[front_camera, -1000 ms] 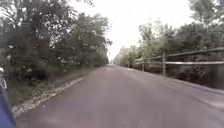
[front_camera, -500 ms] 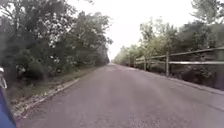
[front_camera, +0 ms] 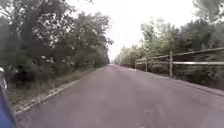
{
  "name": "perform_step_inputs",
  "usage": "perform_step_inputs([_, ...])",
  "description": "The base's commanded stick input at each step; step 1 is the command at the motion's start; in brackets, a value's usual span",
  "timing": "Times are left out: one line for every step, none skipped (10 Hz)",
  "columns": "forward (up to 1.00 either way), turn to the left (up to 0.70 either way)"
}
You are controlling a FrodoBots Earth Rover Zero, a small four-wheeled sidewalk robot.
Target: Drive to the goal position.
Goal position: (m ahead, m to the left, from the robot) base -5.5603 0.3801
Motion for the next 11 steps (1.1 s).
perform_step_inputs([0.7,0.0])
perform_step_inputs([0.7,0.0])
perform_step_inputs([0.7,0.0])
perform_step_inputs([0.7,0.0])
perform_step_inputs([0.7,0.0])
perform_step_inputs([0.7,0.0])
perform_step_inputs([0.7,0.23])
perform_step_inputs([0.7,0.35])
perform_step_inputs([0.7,0.3])
perform_step_inputs([0.7,0.16])
perform_step_inputs([0.7,0.0])
